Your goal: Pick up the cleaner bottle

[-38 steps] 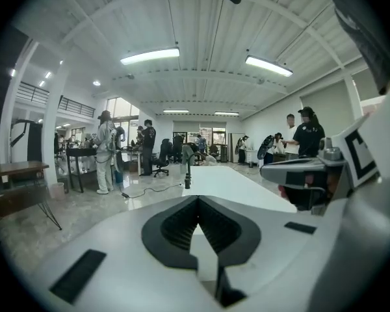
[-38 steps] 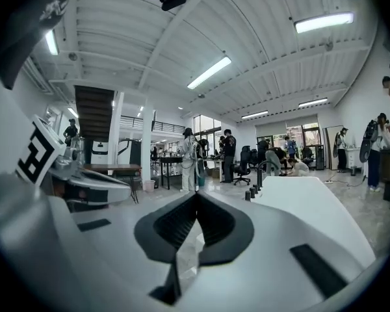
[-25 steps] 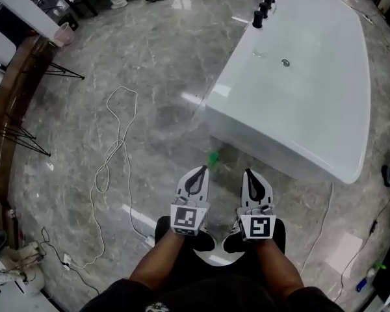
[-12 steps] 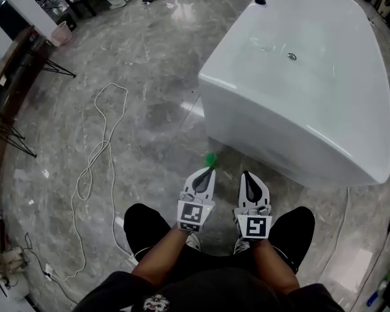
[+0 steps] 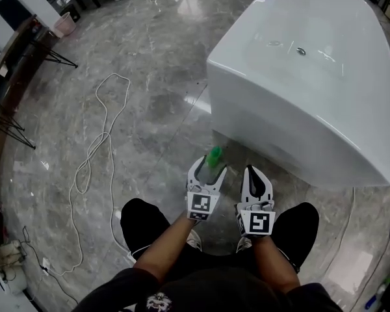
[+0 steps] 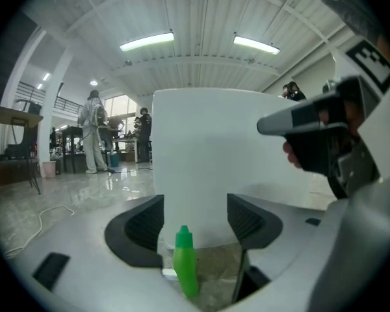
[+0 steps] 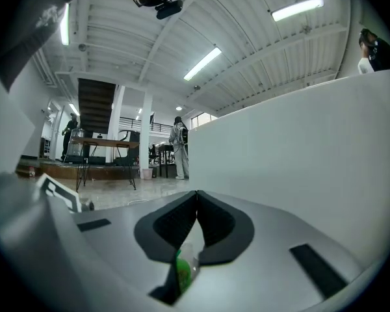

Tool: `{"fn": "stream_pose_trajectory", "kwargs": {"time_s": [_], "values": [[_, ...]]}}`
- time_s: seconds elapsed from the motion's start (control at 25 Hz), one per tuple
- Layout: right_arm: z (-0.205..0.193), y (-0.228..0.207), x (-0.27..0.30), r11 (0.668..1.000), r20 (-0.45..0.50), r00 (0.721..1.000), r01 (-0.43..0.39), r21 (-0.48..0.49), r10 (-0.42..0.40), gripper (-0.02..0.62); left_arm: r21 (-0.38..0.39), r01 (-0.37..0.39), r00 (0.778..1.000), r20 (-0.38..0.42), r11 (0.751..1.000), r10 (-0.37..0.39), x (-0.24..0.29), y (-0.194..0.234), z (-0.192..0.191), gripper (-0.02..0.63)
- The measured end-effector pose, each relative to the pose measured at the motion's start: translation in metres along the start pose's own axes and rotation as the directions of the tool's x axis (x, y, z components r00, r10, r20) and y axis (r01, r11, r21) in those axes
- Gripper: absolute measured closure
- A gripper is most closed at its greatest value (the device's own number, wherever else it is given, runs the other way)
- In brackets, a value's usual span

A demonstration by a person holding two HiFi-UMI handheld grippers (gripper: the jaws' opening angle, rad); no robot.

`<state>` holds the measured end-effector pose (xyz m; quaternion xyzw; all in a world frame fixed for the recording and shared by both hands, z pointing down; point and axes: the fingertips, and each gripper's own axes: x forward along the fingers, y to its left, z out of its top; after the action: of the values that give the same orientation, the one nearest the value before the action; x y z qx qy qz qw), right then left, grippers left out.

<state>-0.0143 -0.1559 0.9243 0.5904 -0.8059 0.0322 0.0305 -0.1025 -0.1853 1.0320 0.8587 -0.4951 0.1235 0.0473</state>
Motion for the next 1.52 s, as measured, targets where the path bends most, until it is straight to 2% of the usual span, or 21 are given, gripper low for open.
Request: {"fn": "stream_pose_trajectory", "kwargs": {"time_s": [0.04, 0.2, 0.56, 0.72, 0.88, 0.96, 1.08, 1.2, 1.4, 1.52], "values": [[-0.001, 0.001, 0.001, 1.0, -0.003, 1.0, 0.0, 0.001, 0.0, 0.578, 0.012, 0.014, 1.0, -0.017, 1.0, -0.014, 0.008, 0.002, -0.014, 0.302], [-0.004, 0.003, -0.002, 1.0, -0.008, 1.0, 0.01, 0.002, -0.01, 0.578, 0.028, 0.056, 0.993, -0.106, 0.998, -0.052, 0.037, 0.011, -0.068, 0.288], [-0.015, 0.008, -0.009, 1.0, -0.052, 0.999, 0.017, -0.004, -0.017, 0.578, -0.025, 0.01, 0.974, -0.227, 1.0, -0.015, 0.086, 0.022, -0.148, 0.288], [-0.02, 0.01, -0.019, 1.0, -0.058, 0.998, 0.021, 0.0, -0.021, 0.578, 0.004, 0.006, 0.971, -0.241, 1.0, -0.005, 0.101, 0.025, -0.172, 0.288], [-0.019, 0.007, -0.025, 0.999, -0.015, 0.999, 0.032, 0.018, -0.032, 0.578, 0.027, 0.009, 0.975, -0.221, 1.0, -0.003, 0.115, 0.023, -0.171, 0.29], [-0.021, 0.006, -0.027, 0.998, -0.029, 0.999, 0.047, 0.046, -0.045, 0.578, 0.039, 0.007, 0.977, -0.213, 0.999, 0.002, 0.118, 0.02, -0.17, 0.291], [-0.019, 0.008, -0.028, 0.995, -0.009, 0.999, 0.051, 0.084, -0.05, 0.578, 0.053, -0.011, 0.978, -0.207, 0.999, 0.022, 0.118, 0.024, -0.173, 0.344], [-0.023, 0.008, -0.029, 0.995, -0.02, 0.998, 0.058, 0.083, -0.056, 0.578, 0.064, -0.007, 0.978, -0.208, 0.998, 0.02, 0.12, 0.024, -0.172, 0.401], [-0.024, 0.015, -0.03, 0.997, -0.022, 0.999, 0.035, 0.072, -0.034, 0.578, 0.041, 0.006, 0.974, -0.225, 0.999, 0.003, 0.119, 0.023, -0.172, 0.416], [-0.024, 0.015, -0.033, 0.998, -0.029, 0.999, 0.038, 0.057, -0.037, 0.578, 0.03, -0.006, 0.98, -0.201, 1.0, 0.011, 0.117, 0.024, -0.156, 0.417]]}}
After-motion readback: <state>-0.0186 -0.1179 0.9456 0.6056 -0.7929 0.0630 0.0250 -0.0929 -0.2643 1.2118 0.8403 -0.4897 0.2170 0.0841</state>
